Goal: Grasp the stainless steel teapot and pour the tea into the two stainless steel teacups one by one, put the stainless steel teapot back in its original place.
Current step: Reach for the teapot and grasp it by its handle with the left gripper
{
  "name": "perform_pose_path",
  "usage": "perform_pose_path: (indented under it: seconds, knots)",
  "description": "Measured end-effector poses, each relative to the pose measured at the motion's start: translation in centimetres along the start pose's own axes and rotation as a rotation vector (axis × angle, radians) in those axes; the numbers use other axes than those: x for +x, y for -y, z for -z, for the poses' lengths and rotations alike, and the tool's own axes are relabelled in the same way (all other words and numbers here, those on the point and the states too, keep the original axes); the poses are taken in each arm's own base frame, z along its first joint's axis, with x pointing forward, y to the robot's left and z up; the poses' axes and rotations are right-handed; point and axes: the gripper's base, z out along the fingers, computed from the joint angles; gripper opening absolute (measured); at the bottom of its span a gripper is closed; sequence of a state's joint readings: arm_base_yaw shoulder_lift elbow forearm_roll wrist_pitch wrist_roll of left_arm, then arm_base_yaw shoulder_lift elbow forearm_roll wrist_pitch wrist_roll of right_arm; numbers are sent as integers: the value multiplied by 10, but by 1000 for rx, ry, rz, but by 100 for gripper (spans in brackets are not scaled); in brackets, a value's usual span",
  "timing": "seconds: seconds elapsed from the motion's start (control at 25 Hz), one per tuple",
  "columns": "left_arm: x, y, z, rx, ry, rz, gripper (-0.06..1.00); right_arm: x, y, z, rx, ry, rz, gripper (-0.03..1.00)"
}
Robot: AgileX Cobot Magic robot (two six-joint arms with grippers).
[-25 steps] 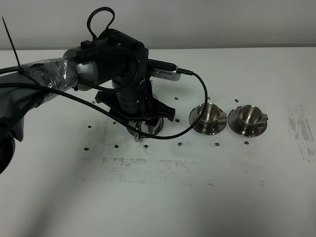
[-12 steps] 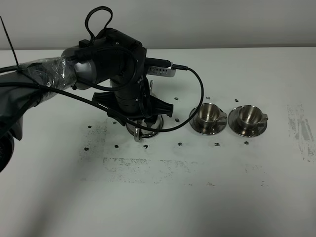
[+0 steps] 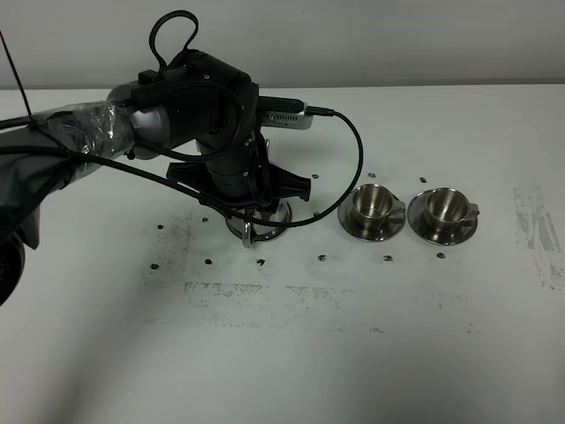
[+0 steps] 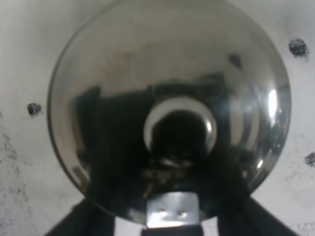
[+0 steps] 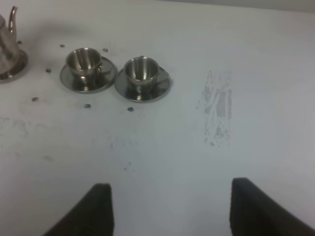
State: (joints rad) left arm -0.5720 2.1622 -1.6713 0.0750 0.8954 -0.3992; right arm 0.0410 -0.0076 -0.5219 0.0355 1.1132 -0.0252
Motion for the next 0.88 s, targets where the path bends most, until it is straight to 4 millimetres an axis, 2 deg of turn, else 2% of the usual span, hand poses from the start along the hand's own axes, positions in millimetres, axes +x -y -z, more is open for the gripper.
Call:
perform_pose_path:
  seconds: [0.2,0.56,0.68,0.88]
  knots:
    - [0,-3,-5,-4,-8,-16,18,0,0,0,0,0,0,50]
    - [-1,-4,-3,-7,2,-77,18,0,0,0,0,0,0,50]
    - [-1,-5,7,-8,5,-85,18,0,0,0,0,0,0,50]
    - [-4,-8,38,-18,55,-112,18,0,0,0,0,0,0,50]
